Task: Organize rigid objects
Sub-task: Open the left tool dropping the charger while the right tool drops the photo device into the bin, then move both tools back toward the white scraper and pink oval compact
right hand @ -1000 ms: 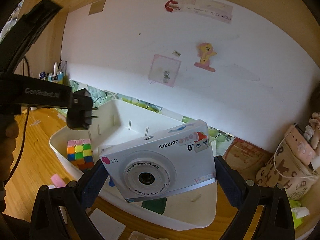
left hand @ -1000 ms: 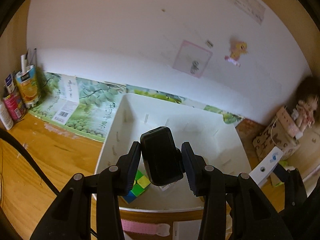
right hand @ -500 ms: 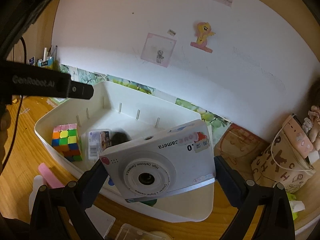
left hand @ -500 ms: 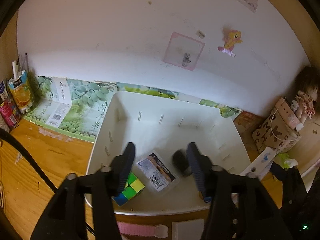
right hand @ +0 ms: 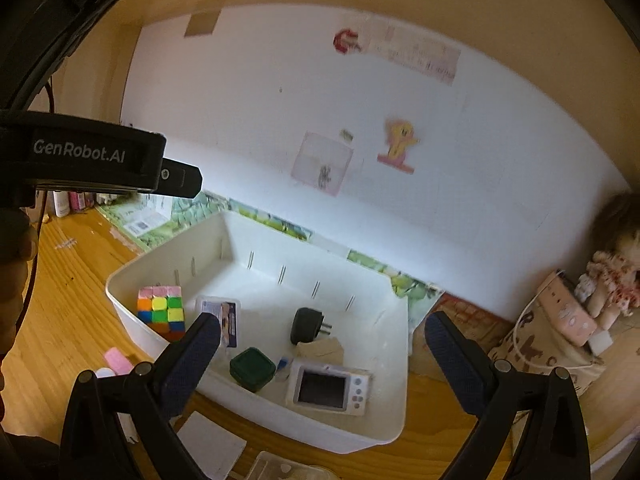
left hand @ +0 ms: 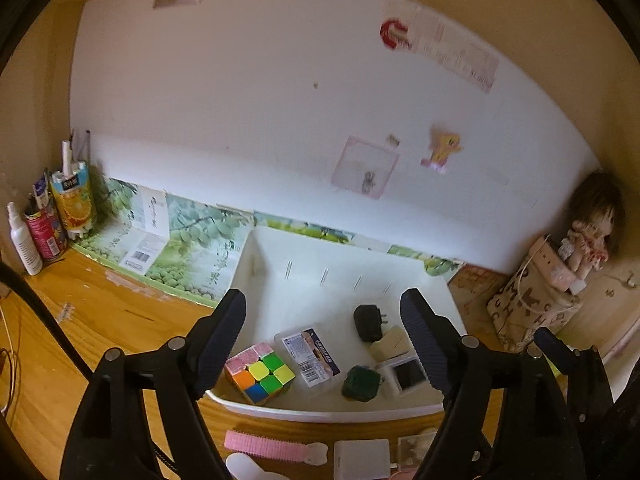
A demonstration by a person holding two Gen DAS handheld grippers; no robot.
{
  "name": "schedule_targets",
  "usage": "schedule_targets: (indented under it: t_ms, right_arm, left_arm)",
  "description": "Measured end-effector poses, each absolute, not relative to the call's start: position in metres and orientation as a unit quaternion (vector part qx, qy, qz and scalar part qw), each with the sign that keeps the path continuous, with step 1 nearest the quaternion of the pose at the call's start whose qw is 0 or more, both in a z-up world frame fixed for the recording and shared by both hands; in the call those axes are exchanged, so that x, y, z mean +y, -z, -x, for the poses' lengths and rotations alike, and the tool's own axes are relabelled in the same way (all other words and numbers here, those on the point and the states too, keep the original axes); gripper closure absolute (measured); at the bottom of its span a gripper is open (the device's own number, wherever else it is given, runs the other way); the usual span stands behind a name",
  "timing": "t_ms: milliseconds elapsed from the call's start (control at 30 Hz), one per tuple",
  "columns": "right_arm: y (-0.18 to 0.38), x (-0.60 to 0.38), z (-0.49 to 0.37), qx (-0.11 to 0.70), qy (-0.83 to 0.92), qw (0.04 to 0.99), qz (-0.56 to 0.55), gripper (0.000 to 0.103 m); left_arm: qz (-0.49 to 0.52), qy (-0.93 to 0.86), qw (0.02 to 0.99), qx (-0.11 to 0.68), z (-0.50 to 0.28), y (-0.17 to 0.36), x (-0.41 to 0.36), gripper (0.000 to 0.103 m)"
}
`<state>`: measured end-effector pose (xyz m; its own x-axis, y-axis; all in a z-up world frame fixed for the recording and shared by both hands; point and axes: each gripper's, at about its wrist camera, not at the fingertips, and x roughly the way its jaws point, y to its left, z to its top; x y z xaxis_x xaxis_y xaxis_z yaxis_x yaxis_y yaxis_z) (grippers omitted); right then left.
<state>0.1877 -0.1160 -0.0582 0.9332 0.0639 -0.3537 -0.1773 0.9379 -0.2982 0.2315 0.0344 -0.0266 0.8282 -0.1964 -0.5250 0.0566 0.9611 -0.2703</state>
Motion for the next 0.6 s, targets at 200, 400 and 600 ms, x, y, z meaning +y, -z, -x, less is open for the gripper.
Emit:
schedule_targets:
  t_ms: [200, 400, 600]
  right_arm:
    - [0.047, -0.111, -0.164, 0.153, -0.045, 0.971, 0.177, 0.001]
    - [0.045, -0.103, -0.144, 0.154, -0.042, 0.97, 0.182, 0.001]
    - [0.051, -0.092, -0.131, 0.172, -0.045, 0.969, 0.17, 0.001]
  left_arm:
    - [0.133, 0.061, 0.95, 0.276, -0.21, 0.018, 0.045, 0.019]
    - [0.144, 0.064, 0.947, 0.28, -0.196, 0.016, 0.054, 0.019]
    - [0.139, 0.07, 0.946, 0.286, -0.187, 0.017, 0.065, 0.019]
